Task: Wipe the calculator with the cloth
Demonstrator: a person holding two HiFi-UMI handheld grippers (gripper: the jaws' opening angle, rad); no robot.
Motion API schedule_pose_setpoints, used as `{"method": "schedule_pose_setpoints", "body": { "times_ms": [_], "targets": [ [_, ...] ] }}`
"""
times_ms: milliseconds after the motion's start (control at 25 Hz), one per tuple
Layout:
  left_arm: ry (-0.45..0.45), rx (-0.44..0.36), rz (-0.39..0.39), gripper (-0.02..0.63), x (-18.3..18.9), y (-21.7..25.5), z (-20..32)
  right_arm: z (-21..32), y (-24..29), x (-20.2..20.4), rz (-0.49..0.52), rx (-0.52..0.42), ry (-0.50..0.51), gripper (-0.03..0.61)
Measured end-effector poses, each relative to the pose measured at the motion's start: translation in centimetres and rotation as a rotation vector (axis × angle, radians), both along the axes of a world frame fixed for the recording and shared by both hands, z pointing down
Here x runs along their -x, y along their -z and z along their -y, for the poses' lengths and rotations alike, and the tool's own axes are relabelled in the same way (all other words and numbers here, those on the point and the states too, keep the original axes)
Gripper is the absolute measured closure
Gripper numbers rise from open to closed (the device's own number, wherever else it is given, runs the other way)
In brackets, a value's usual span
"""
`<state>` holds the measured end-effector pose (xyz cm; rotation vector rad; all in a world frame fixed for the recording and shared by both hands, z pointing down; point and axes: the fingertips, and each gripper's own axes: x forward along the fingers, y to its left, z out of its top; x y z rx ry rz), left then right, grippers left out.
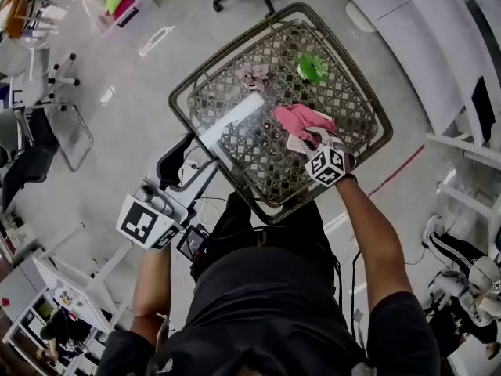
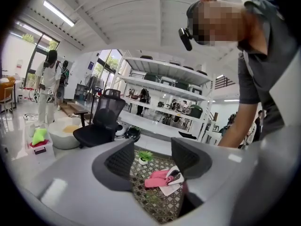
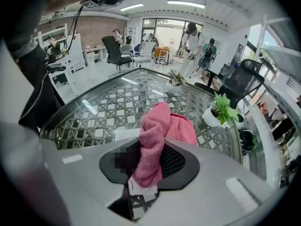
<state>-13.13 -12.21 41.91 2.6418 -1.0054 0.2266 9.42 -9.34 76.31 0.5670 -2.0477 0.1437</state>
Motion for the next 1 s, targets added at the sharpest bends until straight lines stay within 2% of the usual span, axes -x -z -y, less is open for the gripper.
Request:
{"method": "schedule_pose_setpoints", "body": {
  "times_ms": [240, 600, 760, 920, 1000],
  "targets": [
    [-0.035, 0.0, 0.004, 0.325, -1.9, -0.1, 0.6, 0.4, 0.1, -2.7, 0.041, 0.003, -0.16, 0.483],
    [-0.062, 0.004, 0.01, 0.325, -3.1, -0.2, 0.6, 0.7, 0.6, -6.4, 0.154, 0.009, -0.496, 0.483],
    [-0.07, 0.003, 0.009, 0.325, -3.4, 0.0, 0.7, 1.2, 2.1, -8.0, 0.235, -0.004, -0.716, 0.483],
    [-0.076, 0.05, 0.0, 0.325, -3.9, 0.0, 0.2, 1.3, 2.6, -8.5, 0.441, 0.033, -0.994, 0.483],
    [-0.077, 0.04, 0.003, 0.325, -3.9, 0.0, 0.2, 1.4, 2.6, -8.7, 0.51, 0.05, -1.107, 0.483]
  ]
}}
